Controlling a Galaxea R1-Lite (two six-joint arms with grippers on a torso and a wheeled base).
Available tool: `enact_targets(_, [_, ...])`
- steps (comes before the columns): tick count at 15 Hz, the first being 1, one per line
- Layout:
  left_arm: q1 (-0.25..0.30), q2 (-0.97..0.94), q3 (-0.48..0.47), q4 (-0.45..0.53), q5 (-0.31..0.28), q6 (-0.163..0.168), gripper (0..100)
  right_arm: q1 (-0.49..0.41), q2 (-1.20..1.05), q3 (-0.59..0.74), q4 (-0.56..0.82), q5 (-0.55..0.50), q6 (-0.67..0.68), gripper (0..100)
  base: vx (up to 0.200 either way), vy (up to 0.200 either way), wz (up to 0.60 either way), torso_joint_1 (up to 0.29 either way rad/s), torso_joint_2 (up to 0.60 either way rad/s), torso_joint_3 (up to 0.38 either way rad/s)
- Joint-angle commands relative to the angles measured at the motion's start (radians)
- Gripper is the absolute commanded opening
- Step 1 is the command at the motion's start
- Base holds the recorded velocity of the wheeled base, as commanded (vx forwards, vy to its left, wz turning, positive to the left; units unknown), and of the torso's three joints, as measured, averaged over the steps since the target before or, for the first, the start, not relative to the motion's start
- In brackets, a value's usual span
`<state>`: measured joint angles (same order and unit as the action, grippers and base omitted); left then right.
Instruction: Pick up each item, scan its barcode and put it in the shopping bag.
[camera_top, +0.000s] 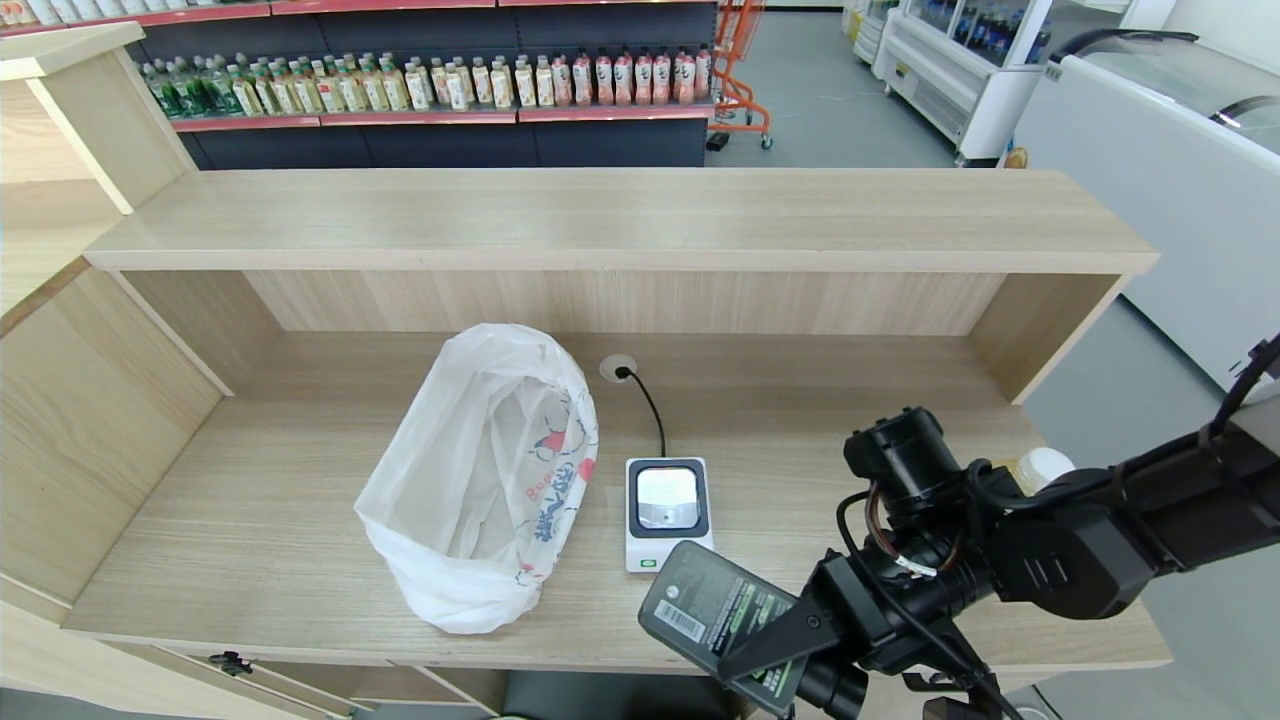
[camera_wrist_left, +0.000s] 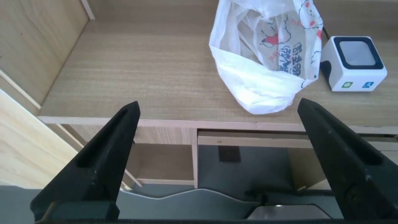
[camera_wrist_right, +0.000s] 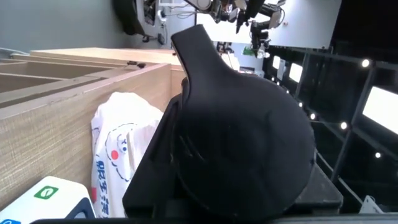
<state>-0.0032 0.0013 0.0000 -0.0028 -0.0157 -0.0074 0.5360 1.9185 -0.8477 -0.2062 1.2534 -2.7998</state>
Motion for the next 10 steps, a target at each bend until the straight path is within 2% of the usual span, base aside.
enact_targets(1, [0.000,0.000,0.000,0.000,0.000,0.000,100,0.009,0.027,-0.010,0.001,0.004,-0.080,0,0.000,0.000,0.00,0.000,0.00,0.000])
enact_targets(10, [0.000,0.000,0.000,0.000,-0.001,0.000,100,0.033,0.070,-0.036,0.007,0.021,-0.080,0,0.000,0.000,0.00,0.000,0.00,0.000])
